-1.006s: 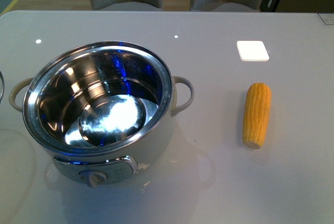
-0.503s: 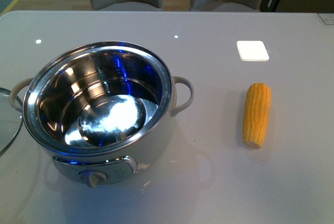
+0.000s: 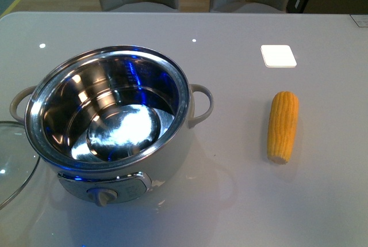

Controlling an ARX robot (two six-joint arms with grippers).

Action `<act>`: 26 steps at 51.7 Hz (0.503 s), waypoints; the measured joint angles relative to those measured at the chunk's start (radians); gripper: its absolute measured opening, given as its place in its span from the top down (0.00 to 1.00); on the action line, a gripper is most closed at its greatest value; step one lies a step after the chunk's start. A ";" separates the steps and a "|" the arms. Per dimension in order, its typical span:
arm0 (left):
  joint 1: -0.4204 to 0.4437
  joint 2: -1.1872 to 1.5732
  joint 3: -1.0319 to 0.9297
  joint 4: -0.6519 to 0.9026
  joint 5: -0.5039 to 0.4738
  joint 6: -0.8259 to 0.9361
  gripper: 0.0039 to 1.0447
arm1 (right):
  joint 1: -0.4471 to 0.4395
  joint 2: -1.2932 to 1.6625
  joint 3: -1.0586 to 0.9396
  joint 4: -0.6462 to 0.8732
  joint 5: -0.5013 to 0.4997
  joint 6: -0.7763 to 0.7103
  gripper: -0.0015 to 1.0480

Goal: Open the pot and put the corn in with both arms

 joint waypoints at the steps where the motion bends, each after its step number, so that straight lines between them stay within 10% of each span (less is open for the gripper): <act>1: 0.000 0.000 0.001 0.000 0.000 -0.001 0.57 | 0.000 0.000 0.000 0.000 0.000 0.000 0.08; 26: 0.007 0.037 0.051 0.004 0.026 -0.028 0.57 | 0.000 0.000 0.000 0.000 0.000 0.000 0.08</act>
